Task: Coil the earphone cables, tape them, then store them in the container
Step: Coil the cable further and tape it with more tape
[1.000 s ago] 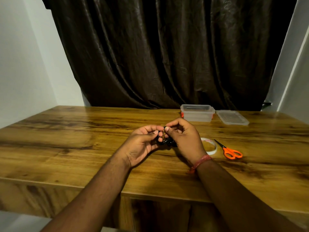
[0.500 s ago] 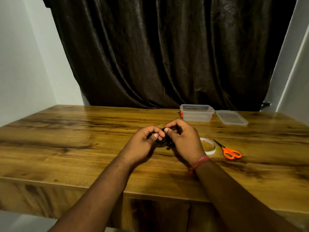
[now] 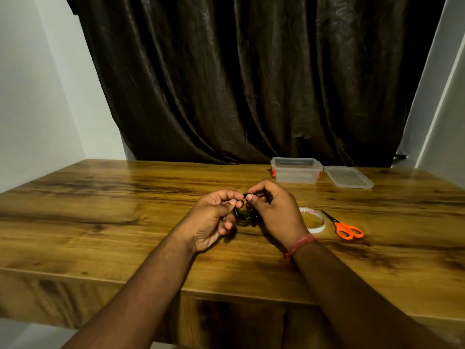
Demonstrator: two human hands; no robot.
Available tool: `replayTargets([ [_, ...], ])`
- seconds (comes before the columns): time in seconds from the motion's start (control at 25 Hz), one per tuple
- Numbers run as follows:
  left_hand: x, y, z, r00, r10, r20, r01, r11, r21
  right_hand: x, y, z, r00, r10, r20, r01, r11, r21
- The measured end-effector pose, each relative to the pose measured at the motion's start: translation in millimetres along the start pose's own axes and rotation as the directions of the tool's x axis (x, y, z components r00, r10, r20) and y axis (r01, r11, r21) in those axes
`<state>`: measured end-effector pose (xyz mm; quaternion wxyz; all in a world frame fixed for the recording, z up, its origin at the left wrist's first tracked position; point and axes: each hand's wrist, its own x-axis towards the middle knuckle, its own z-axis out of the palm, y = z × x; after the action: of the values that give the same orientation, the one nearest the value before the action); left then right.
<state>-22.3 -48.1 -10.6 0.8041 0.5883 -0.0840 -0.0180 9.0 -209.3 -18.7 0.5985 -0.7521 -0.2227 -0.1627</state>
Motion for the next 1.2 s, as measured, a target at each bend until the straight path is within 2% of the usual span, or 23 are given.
replayTargets([
  [0.32,2,-1,1,1.000,0.005,-0.029,-0.005,0.999,-0.033,0,4,-1,0.993,-0.120,0.017,0.121,0.978,-0.170],
  [0.4,1,1,2,0.997,0.011,-0.077,-0.013,1.000,-0.025,1,6,-4,0.994,-0.104,-0.028,0.099,0.984,-0.148],
  [0.48,0,2,3,0.990,0.018,-0.139,-0.021,1.000,-0.023,2,5,-13,0.983,-0.103,-0.155,0.080,0.986,-0.143],
  [0.6,0,1,2,0.977,0.023,-0.211,-0.028,0.999,-0.018,5,8,-40,0.949,-0.113,-0.293,0.044,0.972,-0.232],
  [0.76,2,0,1,0.970,0.027,-0.240,-0.045,0.996,-0.072,-3,18,-95,0.976,-0.026,-0.215,-0.094,0.845,-0.526],
  [0.88,1,0,1,0.970,0.030,-0.240,-0.043,0.998,-0.050,-9,22,-108,0.953,-0.016,-0.301,-0.136,0.868,-0.478],
  [1.08,-2,-2,5,0.962,0.037,-0.269,-0.006,0.993,0.114,-7,23,-93,0.989,0.009,-0.149,-0.097,0.793,-0.601],
  [1.2,-1,-3,3,0.952,0.057,-0.300,-0.005,0.985,0.170,-11,20,-96,1.000,0.011,0.002,-0.007,0.727,-0.686],
])
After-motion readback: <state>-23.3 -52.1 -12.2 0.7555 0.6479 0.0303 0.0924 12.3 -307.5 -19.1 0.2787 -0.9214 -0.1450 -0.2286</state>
